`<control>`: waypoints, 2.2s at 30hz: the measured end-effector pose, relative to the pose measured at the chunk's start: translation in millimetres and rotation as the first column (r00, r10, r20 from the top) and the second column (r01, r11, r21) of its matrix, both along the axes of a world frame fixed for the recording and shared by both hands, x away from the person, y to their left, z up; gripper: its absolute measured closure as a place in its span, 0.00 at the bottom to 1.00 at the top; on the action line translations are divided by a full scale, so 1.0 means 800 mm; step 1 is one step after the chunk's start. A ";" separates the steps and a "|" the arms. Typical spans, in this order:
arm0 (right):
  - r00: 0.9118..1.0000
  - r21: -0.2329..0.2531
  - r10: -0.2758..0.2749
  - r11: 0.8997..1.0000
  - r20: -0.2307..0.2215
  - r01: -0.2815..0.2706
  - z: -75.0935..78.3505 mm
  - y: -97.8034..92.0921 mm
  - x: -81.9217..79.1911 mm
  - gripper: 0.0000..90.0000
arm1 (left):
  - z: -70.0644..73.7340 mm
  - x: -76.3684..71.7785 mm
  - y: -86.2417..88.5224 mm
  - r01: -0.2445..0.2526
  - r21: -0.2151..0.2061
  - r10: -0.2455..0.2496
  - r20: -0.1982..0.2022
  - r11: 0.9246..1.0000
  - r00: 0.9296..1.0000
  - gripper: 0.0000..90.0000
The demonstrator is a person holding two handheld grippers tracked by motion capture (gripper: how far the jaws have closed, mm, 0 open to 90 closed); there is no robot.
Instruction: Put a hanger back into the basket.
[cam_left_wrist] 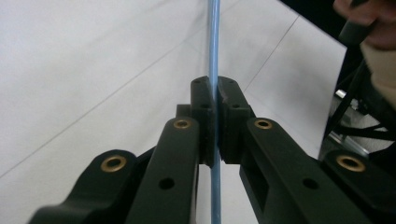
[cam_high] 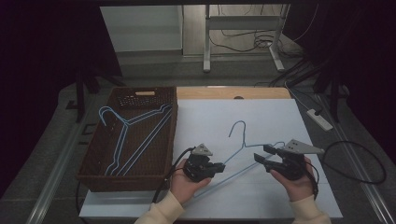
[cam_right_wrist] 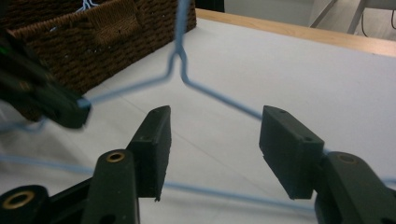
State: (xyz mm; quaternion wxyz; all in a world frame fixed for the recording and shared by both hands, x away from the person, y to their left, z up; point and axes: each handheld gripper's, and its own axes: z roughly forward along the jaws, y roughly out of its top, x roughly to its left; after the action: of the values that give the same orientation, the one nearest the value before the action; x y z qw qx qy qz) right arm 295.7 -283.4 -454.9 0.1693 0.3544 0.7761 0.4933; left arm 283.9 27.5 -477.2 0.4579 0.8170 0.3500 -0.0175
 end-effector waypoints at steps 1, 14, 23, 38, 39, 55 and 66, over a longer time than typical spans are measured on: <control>1.000 0.000 0.000 1.000 0.000 0.000 0.000 0.000 0.000 0.49 | 0.000 0.000 0.000 0.000 0.000 0.000 0.000 1.000 1.000 0.96; 1.000 0.013 -0.002 1.000 0.019 0.001 -0.015 -0.030 -0.009 0.40 | 0.049 -0.013 0.035 -0.024 -0.065 0.029 0.070 0.998 0.997 0.96; 1.000 0.012 -0.011 1.000 0.024 0.011 -0.016 -0.032 -0.008 0.40 | 0.080 -0.019 0.077 -0.066 -0.134 0.081 0.111 0.989 0.990 0.96; 1.000 -0.014 -0.001 1.000 0.013 0.001 -0.021 -0.029 -0.005 0.40 | 0.131 -0.031 0.164 -0.140 -0.219 0.184 0.195 0.966 0.963 0.96; 1.000 -0.017 0.000 1.000 0.013 0.000 -0.021 -0.028 -0.005 0.40 | 0.133 -0.032 0.171 -0.150 -0.226 0.197 0.198 0.963 0.960 0.96; 1.000 -0.051 0.014 0.999 0.006 -0.013 -0.025 -0.021 -0.003 0.40 | 0.143 -0.047 0.270 -0.307 -0.237 0.358 0.217 0.922 0.908 0.96; 1.000 -0.055 0.016 0.998 -0.008 -0.016 -0.028 -0.021 -0.001 0.41 | 0.137 -0.047 0.317 -0.398 -0.216 0.441 0.208 0.891 0.873 0.96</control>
State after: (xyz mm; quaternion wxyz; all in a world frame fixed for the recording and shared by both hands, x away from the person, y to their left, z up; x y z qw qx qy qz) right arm 294.9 -300.0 -477.2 0.1719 0.3454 0.7928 0.4718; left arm 245.9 281.2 -367.7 0.5576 0.6757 0.4559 0.1569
